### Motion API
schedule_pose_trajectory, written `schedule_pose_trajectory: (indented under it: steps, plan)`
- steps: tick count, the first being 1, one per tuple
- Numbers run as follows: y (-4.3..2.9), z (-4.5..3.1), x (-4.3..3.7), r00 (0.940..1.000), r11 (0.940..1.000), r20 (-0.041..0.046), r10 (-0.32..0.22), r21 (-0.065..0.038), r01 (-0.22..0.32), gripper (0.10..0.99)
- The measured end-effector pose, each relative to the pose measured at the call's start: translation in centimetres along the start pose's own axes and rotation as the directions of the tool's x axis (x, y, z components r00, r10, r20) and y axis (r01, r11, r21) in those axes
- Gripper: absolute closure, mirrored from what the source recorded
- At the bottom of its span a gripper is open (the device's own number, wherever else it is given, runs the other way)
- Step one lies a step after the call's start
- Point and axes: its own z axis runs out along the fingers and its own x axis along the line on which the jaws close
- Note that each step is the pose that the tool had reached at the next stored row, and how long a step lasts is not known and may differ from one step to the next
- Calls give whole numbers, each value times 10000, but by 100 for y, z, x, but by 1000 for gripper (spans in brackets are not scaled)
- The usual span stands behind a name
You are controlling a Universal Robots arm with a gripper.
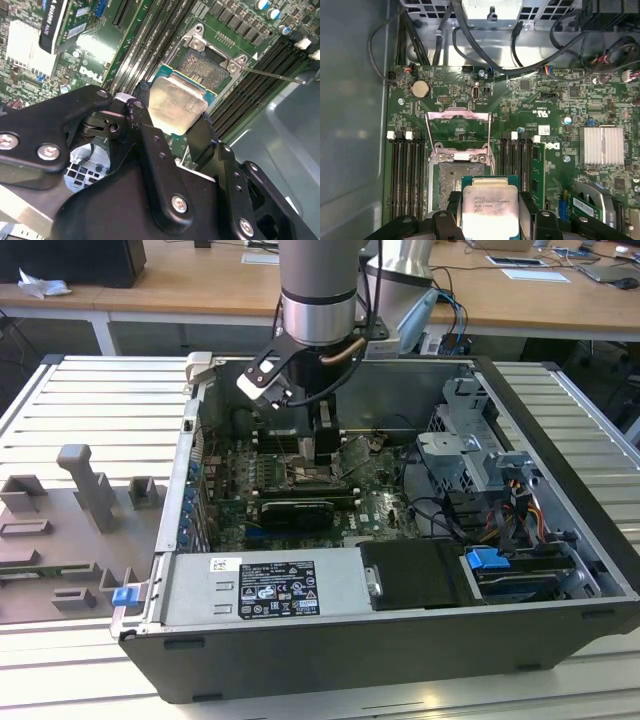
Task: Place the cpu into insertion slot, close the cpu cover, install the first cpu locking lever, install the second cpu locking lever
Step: 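Place the cpu into insertion slot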
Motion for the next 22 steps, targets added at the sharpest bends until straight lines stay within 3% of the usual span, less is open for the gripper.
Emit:
schedule_pose_trajectory:
  steps: [4,10,15,17,22]
  plan:
    - [-11,134,37,10000,10000,-1,-10,0,10,545]
    - [-17,196,36,10000,10000,2,-10,-45,10,545]
    - [-22,263,36,10000,9999,11,-12,-145,12,545]
    - [-25,307,69,10000,9999,18,-12,-151,13,545]
    - [-25,320,170,10000,9999,41,-16,-149,16,545]
